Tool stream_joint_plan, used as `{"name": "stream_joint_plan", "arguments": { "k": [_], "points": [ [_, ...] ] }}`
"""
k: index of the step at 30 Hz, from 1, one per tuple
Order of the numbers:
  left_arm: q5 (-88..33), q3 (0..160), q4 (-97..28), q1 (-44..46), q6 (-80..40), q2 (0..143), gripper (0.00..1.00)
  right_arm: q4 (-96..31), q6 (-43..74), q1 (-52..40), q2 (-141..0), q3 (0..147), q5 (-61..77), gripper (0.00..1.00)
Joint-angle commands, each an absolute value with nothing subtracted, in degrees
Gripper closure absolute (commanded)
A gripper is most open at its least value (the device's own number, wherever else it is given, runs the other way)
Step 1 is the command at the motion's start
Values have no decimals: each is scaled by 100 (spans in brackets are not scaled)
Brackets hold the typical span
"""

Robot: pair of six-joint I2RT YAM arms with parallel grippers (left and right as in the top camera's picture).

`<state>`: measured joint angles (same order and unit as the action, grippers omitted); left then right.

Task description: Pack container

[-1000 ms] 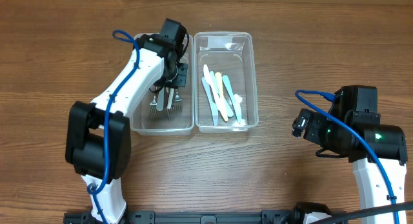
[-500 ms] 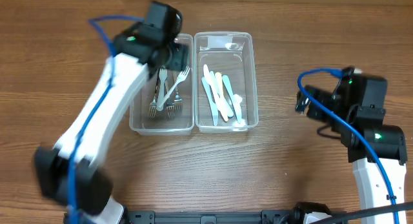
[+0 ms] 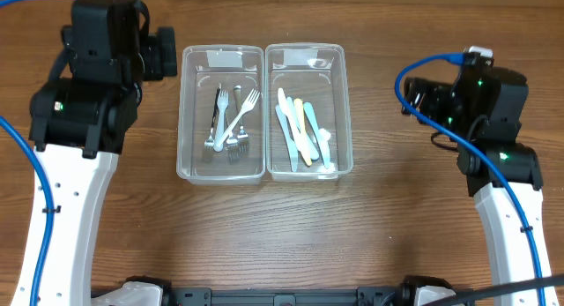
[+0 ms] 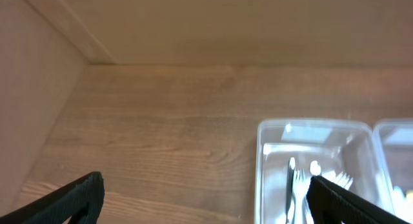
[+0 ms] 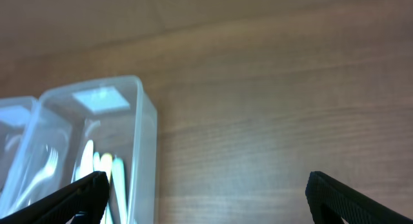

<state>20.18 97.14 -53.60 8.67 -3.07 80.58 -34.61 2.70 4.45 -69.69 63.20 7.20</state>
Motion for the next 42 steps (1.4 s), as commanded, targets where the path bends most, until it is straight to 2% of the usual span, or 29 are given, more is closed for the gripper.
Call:
{"name": "stream_joint_plan", "arguments": {
  "k": [1,6,10,18,21,31,42],
  "points": [
    [1822,9314,-5315,996,193,7288,0,-3647,139,364,-6425,6375,545,0],
    [1817,8034,-4943,996,106,5874,0,-4584,148,-272,-5784,6370,-386,0],
    [1815,6460,-4421,1020,132,4141,0,-5669,541,-851,-5013,6333,-447,0],
    [1846,4578,-4545,1020,130,1940,0,-5747,1376,-928,-2449,4447,-438,0],
    [1859,4392,-4829,1020,132,1796,0,-5791,1378,-926,-1918,4237,-440,0],
    [1857,4390,-6726,1020,130,1809,0,-6060,1376,-926,-1903,4239,-438,0],
    [1857,4390,-6722,1020,130,1809,0,-6034,1374,-779,-1623,4237,-419,0]
  ]
}}
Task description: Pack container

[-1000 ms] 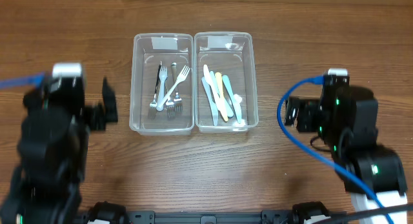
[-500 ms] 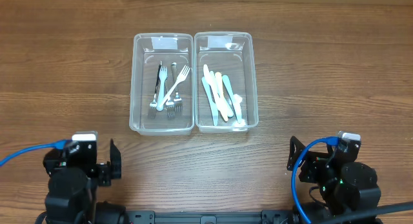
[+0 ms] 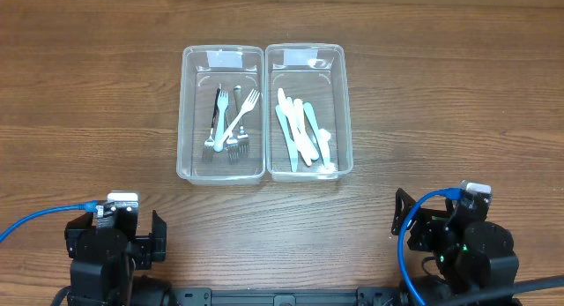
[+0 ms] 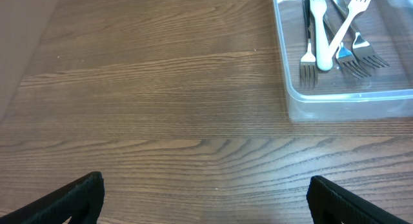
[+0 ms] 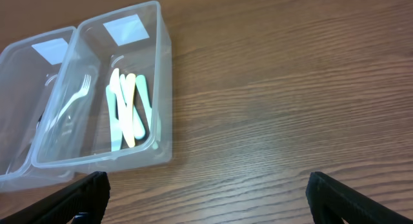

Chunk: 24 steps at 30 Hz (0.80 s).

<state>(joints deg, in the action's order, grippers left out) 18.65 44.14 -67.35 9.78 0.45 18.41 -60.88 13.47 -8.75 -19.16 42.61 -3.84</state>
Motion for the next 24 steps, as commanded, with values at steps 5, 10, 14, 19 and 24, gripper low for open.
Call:
{"name": "stream_joint_plan", "arguments": {
  "k": [5,10,14,19,24],
  "points": [
    [1855,4390,-6722,1020,130,1809,0,-4683,919,-325,-19,3124,-268,0],
    [1855,4390,-6722,1020,130,1809,0,-1992,591,-185,-47,1726,-117,0],
    [1855,4390,-6722,1020,130,1809,0,-458,287,-185,-16,742,-123,0],
    [1857,4390,-6722,1020,130,1809,0,-163,-172,-185,-16,32,-165,0],
    [1857,4390,-6722,1020,130,1809,0,-478,-156,-191,-16,47,-119,0]
  ]
}}
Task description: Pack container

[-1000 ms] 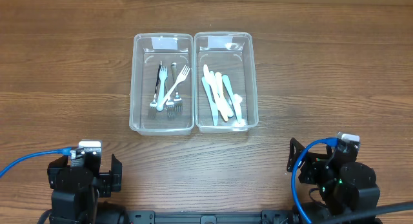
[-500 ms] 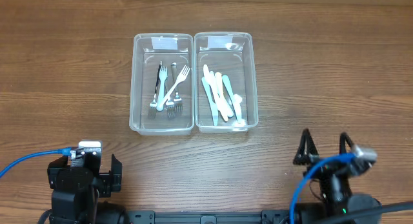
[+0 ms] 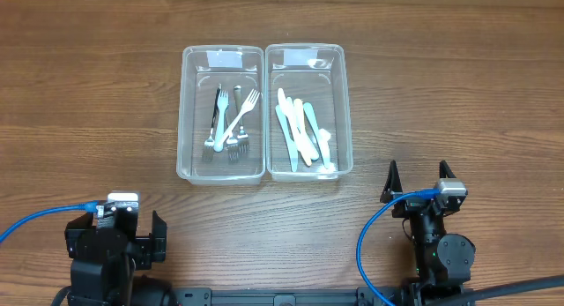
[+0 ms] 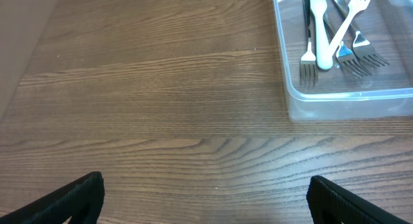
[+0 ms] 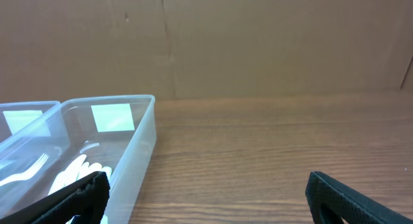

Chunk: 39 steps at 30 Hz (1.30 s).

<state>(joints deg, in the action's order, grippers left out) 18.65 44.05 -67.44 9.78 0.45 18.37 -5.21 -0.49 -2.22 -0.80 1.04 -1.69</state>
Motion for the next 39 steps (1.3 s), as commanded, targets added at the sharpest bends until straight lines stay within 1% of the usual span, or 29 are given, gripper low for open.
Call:
{"name": "stream_joint_plan", "arguments": {
  "k": [1,22,25,27,29,34,37,39],
  "points": [
    [1857,4390,-6722,1020,130,1809,0,-475,-156,-191,-16,47,-121,0],
    [1857,4390,-6722,1017,130,1809,0,-475,-156,-191,-16,47,-121,0],
    [1765,4386,-6611,895,128,1772,0,-478,-154,-191,-16,47,-121,0],
    [1426,4333,-6187,637,130,1592,0,-475,-154,-191,-16,47,-121,0],
    [884,3957,-5452,362,128,1114,0,-475,-156,-191,-16,47,-121,0],
    [165,2386,-3758,40,134,95,0,-478,-156,-191,-16,47,-121,0],
    [-161,1457,-2226,-51,211,19,0,-478,-156,-191,-16,47,-121,0],
    [-180,1122,-1579,-51,395,19,0,-478,-156,-191,-16,47,-121,0]
  ]
}}
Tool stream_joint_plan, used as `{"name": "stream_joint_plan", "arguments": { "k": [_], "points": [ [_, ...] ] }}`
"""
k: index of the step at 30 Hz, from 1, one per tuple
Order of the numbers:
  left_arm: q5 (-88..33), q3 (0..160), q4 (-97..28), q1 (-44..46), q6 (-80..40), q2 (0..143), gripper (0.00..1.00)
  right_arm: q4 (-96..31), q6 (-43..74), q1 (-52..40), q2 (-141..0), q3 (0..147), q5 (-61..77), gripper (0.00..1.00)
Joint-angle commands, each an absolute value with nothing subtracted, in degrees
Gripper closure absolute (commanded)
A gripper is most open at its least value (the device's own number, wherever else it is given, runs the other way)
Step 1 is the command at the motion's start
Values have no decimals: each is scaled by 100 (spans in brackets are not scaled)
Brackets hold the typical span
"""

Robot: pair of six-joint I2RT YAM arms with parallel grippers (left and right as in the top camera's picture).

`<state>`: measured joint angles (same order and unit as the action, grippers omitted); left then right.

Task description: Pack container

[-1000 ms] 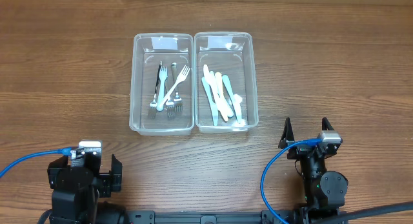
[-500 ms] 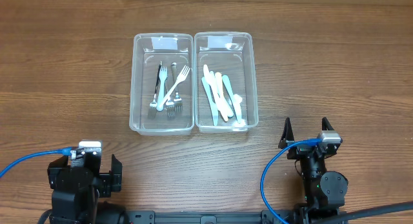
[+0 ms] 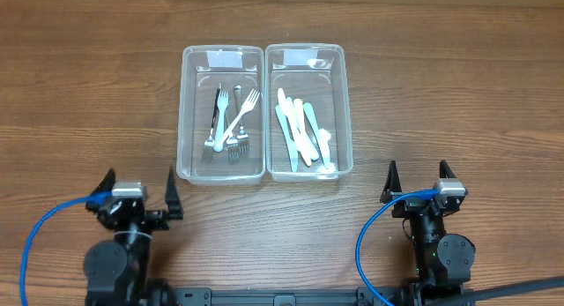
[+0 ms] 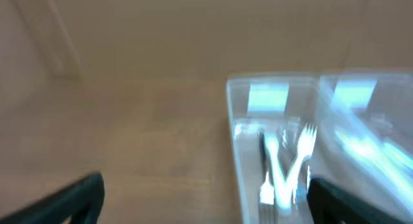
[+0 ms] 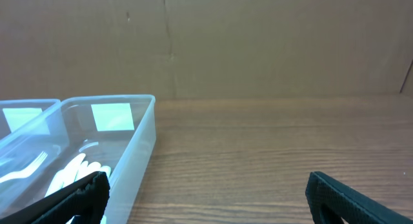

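Observation:
Two clear plastic containers stand side by side at the back middle of the table. The left container holds several forks; the right container holds several pastel plastic utensils. My left gripper sits low near the front edge, left of the containers, open and empty. My right gripper sits near the front edge, right of them, open and empty. The left wrist view is blurred; it shows the left container. The right wrist view shows the right container ahead on the left.
A wooden table carries everything. A blue cable loops from the left arm, another blue cable from the right. A cardboard wall stands behind the table.
My left gripper now points level toward the containers, fingers showing in the overhead view, and its camera looks along the table instead of down. The right arm has not moved.
Both arms reached out beside the containers, left and right, grippers open. Then both were folded back at the front edge, cameras looking down. The right gripper then faced level toward the containers, and now the left does too. The utensils have not moved.

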<state>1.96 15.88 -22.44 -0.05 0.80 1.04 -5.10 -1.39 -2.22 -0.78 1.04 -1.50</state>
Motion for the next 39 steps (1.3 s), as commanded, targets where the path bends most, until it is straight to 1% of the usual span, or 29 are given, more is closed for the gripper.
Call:
{"name": "stream_joint_plan", "arguments": {
  "k": [1,4,6,9,12,14,39],
  "points": [
    [-176,958,-1291,-51,502,19,0,-475,-156,-191,-16,47,-121,0],
    [-148,410,-478,-51,827,19,0,-475,-156,-191,-16,47,-121,0],
    [-148,132,-143,-51,838,19,0,-478,-156,-191,-16,47,-121,0],
    [-154,25,-456,-51,740,19,0,-478,-156,-191,-16,47,-121,0],
    [-161,25,-443,-45,716,19,0,-475,-156,-191,-16,47,-121,0],
    [-152,25,-436,-40,491,21,0,-475,-156,-191,-16,47,-121,0],
    [-152,25,-434,-40,491,25,0,-475,-156,-191,-16,47,-121,0]
  ]
}}
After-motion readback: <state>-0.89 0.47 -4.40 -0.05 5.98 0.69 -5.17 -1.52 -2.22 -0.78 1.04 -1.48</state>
